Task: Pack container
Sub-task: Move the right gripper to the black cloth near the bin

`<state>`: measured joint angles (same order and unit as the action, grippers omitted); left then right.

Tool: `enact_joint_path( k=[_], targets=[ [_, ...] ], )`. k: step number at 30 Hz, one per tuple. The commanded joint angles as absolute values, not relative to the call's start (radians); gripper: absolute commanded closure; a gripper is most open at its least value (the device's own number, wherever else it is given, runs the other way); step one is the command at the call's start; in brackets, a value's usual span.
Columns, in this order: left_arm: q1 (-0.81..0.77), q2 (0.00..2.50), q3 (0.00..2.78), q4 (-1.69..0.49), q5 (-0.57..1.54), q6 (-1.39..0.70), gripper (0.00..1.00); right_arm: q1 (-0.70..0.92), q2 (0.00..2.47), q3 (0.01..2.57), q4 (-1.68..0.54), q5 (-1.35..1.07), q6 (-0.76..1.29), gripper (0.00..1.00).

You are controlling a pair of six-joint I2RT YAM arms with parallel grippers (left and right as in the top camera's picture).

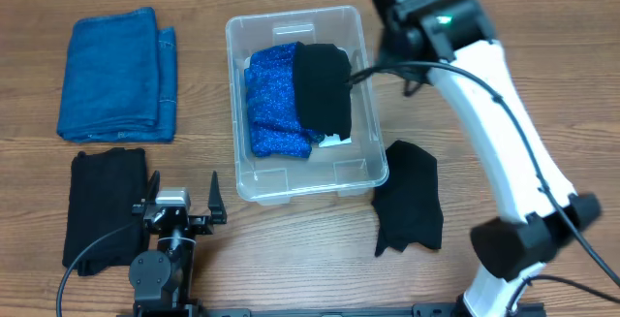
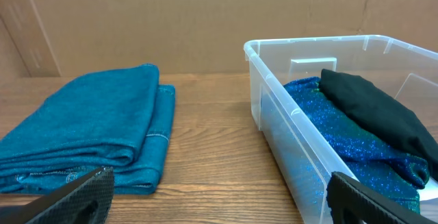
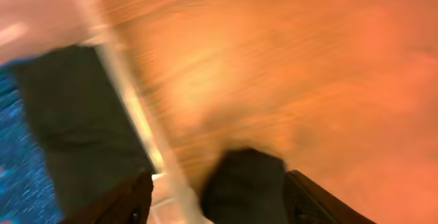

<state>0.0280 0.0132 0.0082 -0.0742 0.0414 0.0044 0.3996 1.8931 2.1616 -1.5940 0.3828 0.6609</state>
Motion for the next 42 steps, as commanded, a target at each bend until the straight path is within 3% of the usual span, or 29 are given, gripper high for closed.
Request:
enact_joint_path(
  k=[1,5,13,19,26,42],
  targets=[
    [0.034,0.006,0.005,-0.074,0.041,0.023,0.00,0.350,1.835,2.184,-1.694,0.456,0.858,0.37],
    [0.034,0.006,0.005,-0.074,0.041,0.023,0.00,0.318,1.812,2.135,-1.694,0.374,0.800,0.46],
    [0.034,0.006,0.005,-0.074,0.041,0.023,0.00,0.311,1.812,1.954,-1.694,0.322,0.781,0.96],
    [0.034,0.006,0.005,-0.074,0.042,0.023,0.00,0.268,1.812,1.814,-1.686,0.216,0.866,0.96],
    [0.034,0.006,0.005,-0.074,0.042,0.023,0.00,0.267,1.812,1.696,-1.668,-0.075,0.896,0.96],
    [0.034,0.006,0.005,-0.074,0.041,0.023,0.00,0.188,1.812,1.473,-1.546,-0.115,1.022,0.96]
  ],
)
